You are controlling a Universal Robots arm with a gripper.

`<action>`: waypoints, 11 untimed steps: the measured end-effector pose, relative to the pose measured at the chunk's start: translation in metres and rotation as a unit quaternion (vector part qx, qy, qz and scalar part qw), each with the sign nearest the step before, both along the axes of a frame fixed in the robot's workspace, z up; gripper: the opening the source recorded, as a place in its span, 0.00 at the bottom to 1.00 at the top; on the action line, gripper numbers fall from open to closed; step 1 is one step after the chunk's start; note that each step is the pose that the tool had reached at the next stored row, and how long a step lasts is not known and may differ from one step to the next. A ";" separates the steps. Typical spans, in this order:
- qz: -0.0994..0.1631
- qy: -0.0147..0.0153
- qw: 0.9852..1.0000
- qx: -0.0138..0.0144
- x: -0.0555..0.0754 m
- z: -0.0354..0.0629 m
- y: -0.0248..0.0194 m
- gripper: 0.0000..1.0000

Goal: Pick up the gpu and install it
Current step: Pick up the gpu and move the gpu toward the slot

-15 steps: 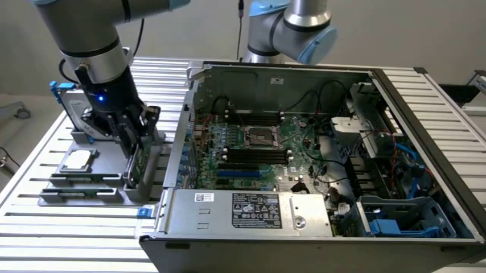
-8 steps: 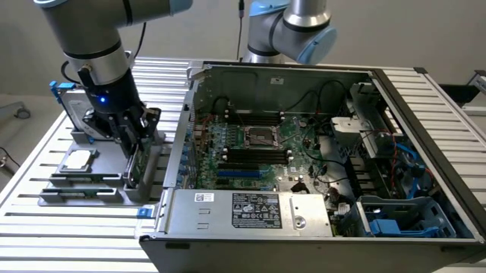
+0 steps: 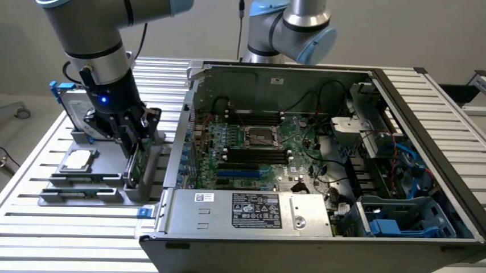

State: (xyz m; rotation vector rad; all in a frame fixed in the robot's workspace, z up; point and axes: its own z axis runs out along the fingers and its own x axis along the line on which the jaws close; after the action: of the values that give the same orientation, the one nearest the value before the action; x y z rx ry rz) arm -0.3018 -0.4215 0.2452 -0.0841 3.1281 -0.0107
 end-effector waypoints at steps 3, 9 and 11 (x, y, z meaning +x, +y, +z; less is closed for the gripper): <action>0.000 -0.001 1.000 0.000 0.000 -0.0008 0.0001 0.36; 0.000 -0.001 1.000 -0.001 0.000 -0.0015 0.0001 0.36; 0.000 -0.001 1.000 -0.002 0.000 -0.0015 0.0001 0.34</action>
State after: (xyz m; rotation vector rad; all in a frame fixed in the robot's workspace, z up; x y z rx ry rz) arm -0.3017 -0.4214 0.2437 -0.0840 3.1256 -0.0155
